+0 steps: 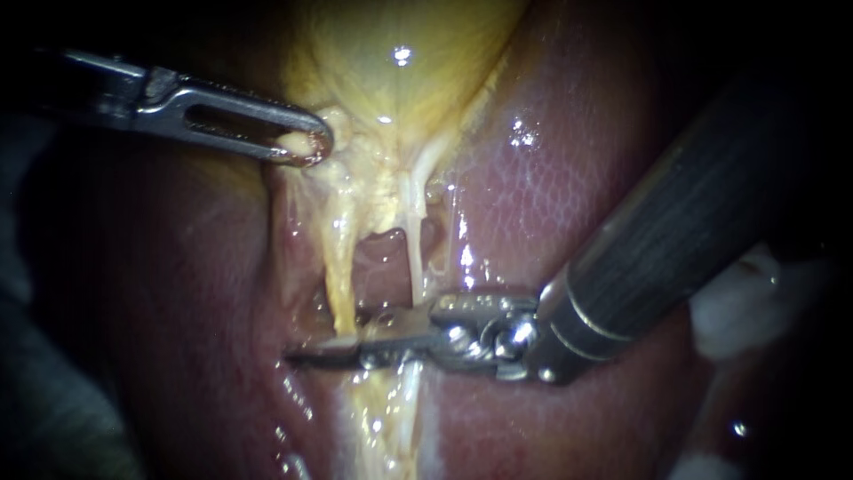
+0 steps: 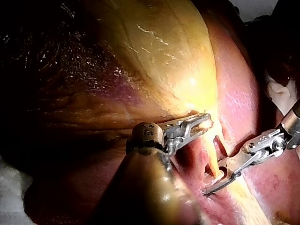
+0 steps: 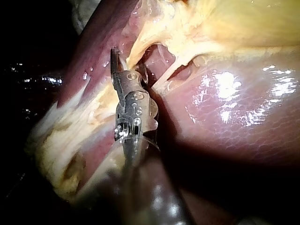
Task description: Clipping first clip left tube
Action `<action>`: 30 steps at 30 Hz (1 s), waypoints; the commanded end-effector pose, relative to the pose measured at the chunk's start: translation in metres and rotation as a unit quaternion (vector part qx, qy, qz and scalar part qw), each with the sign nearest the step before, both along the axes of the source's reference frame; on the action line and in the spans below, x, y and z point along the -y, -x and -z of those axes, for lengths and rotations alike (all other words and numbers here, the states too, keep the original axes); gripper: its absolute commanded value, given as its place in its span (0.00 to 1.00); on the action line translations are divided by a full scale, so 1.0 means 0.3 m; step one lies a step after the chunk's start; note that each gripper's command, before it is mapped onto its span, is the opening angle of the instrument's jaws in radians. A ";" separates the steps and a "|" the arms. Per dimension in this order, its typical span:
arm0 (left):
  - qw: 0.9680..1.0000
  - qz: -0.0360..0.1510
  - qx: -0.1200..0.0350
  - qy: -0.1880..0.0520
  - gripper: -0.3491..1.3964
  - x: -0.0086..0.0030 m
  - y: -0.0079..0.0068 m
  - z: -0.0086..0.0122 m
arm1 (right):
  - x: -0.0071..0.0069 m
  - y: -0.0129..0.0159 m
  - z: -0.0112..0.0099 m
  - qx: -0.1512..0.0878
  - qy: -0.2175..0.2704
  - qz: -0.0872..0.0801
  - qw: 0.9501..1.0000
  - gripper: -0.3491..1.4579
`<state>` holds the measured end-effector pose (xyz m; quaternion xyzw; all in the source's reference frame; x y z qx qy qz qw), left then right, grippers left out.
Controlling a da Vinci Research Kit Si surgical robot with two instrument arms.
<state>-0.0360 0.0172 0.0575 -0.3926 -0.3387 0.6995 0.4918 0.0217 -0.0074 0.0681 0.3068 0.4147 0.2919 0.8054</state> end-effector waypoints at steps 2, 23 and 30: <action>1.000 0.000 0.000 0.000 0.00 0.0000 0.0000 0.0000 | -0.0001 -0.0001 0.0001 -0.003 0.000 -0.003 1.000 0.31; 1.000 -0.001 0.001 0.000 0.00 0.0002 -0.0010 0.0001 | -0.0127 0.0063 0.0098 -0.033 -0.010 -0.026 0.999 0.47; 1.000 -0.001 0.001 0.000 0.00 0.0002 -0.0011 0.0001 | -0.0166 0.0106 0.0154 -0.049 -0.024 -0.017 0.998 0.47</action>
